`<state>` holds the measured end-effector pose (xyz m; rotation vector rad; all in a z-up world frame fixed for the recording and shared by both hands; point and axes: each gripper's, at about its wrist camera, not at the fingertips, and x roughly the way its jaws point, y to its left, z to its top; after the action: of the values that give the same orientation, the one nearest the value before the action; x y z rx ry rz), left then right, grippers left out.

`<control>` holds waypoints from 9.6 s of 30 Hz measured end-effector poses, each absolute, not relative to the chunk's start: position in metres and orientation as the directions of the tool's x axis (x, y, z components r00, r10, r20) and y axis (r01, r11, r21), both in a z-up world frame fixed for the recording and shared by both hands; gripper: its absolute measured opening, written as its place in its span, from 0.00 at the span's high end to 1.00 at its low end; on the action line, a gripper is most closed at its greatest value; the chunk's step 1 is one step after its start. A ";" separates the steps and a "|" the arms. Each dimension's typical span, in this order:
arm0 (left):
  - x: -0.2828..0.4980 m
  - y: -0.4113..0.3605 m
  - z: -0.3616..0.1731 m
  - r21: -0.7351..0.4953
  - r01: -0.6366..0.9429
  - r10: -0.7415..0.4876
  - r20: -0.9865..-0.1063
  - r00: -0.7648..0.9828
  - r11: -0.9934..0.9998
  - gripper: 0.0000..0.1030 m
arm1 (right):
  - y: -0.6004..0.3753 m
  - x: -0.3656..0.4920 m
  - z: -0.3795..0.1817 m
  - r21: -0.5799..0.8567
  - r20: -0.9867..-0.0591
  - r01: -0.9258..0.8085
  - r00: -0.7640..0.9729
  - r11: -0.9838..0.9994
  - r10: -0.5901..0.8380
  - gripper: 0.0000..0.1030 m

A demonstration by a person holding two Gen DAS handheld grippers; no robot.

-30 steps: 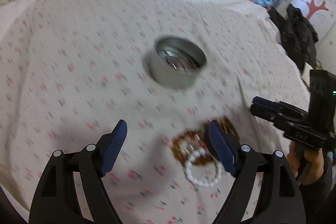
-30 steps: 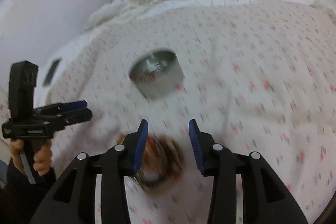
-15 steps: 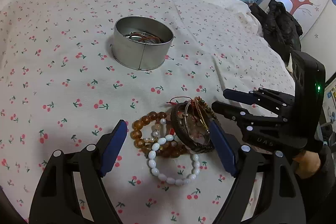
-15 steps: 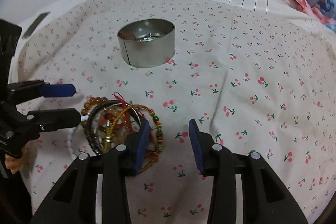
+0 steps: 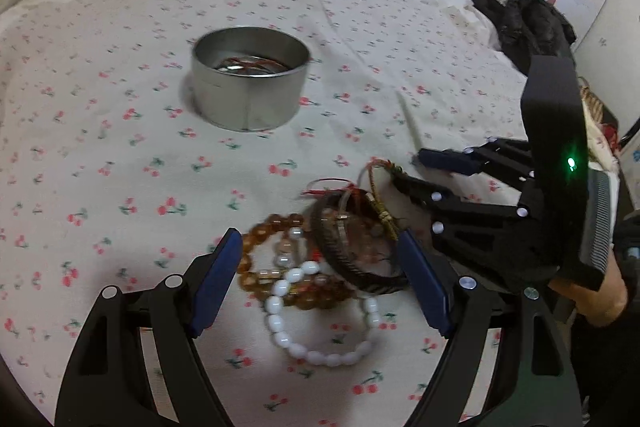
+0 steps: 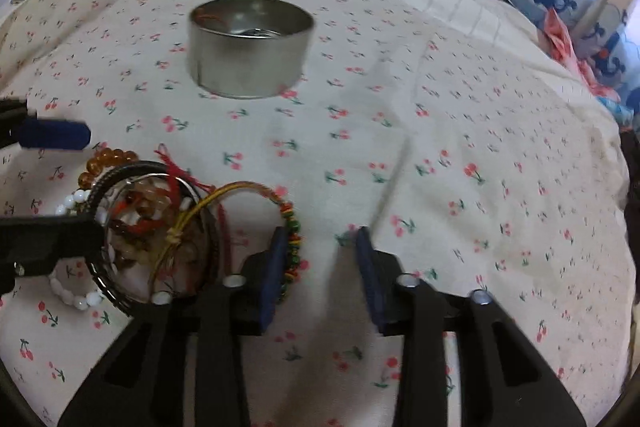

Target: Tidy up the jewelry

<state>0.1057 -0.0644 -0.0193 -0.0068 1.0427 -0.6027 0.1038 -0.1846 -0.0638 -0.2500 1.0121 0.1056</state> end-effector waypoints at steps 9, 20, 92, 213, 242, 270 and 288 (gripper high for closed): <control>0.102 -0.076 -0.016 -0.208 0.478 -0.429 -0.801 0.417 0.853 0.58 | -0.193 0.109 -0.066 -0.107 -0.869 -0.183 0.496 0.977 -0.003 0.90; 0.108 -0.113 -0.013 -0.170 0.593 -0.433 -0.836 0.336 0.787 0.58 | -0.193 0.110 -0.067 -0.071 -0.876 -0.191 0.481 0.979 0.031 0.92; 0.098 -0.023 0.079 -0.061 0.442 -0.290 -0.833 0.471 0.895 0.94 | -0.270 0.093 -0.008 0.634 -0.578 -0.110 0.591 0.766 0.563 0.92; 0.120 -0.022 0.057 -0.237 0.430 -0.434 -0.781 0.449 0.871 0.99 | -0.205 0.101 -0.048 0.277 -0.820 -0.165 0.474 0.947 0.322 0.93; 0.164 -0.062 0.096 -0.175 0.479 -0.433 -0.747 0.504 0.860 0.98 | -0.247 0.124 -0.005 0.413 -0.689 -0.084 0.623 0.907 0.371 0.93; 0.214 -0.069 0.074 -0.266 0.461 -0.501 -0.692 0.520 0.847 0.98 | -0.238 0.162 -0.007 0.358 -0.696 -0.082 0.640 0.930 0.324 0.93; 0.246 -0.053 0.016 -0.167 0.330 -0.304 -0.854 0.423 0.929 0.48 | -0.192 0.203 -0.001 0.156 -0.733 -0.133 0.649 0.979 0.206 0.93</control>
<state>0.2462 -0.0535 0.0159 0.0273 1.0629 -0.3965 0.2035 -0.1919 -0.0015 0.0912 0.8436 0.1929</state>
